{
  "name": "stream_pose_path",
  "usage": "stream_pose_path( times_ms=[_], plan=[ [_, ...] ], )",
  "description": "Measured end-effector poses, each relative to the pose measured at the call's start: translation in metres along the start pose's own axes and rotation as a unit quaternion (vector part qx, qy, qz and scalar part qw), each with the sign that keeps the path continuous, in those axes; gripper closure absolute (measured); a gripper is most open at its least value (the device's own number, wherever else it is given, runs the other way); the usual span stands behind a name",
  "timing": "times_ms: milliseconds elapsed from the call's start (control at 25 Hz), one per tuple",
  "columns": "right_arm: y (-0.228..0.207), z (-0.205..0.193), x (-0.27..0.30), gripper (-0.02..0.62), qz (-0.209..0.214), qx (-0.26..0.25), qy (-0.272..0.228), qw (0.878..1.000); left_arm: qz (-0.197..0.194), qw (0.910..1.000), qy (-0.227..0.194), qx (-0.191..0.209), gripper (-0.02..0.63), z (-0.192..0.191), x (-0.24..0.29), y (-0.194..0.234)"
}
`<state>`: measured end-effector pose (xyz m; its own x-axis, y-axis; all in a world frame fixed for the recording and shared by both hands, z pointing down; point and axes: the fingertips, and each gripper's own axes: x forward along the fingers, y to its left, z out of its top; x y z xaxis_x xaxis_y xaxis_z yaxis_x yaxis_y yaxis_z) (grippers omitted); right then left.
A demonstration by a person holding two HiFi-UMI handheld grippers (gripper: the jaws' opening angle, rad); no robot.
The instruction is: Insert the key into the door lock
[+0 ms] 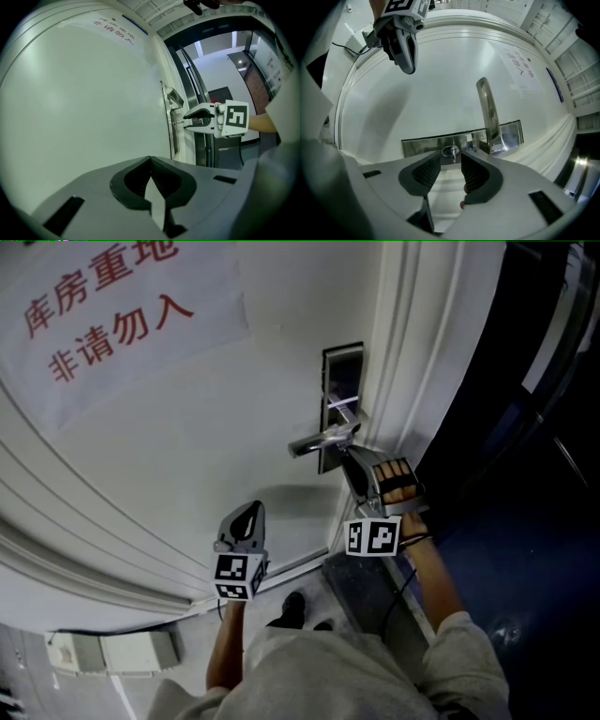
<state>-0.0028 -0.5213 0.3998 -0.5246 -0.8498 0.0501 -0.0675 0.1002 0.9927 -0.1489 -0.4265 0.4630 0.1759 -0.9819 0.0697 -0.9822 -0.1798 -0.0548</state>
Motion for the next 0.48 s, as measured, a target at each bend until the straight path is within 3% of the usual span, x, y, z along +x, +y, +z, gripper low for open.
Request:
stream_pose_path(
  times_ms=[280,480],
  plan=[
    [0.010,-0.008,-0.021,0.553,-0.015,0.028,0.004,0.999,-0.003,1.0000,0.000,0.002,0.589,0.000,-0.001,-0.005],
    [0.029,-0.014,-0.035,0.572,-0.001,0.058,0.010,0.998,-0.009,0.9999,0.004,0.005,0.589,-0.003,0.000,-0.012]
  ],
)
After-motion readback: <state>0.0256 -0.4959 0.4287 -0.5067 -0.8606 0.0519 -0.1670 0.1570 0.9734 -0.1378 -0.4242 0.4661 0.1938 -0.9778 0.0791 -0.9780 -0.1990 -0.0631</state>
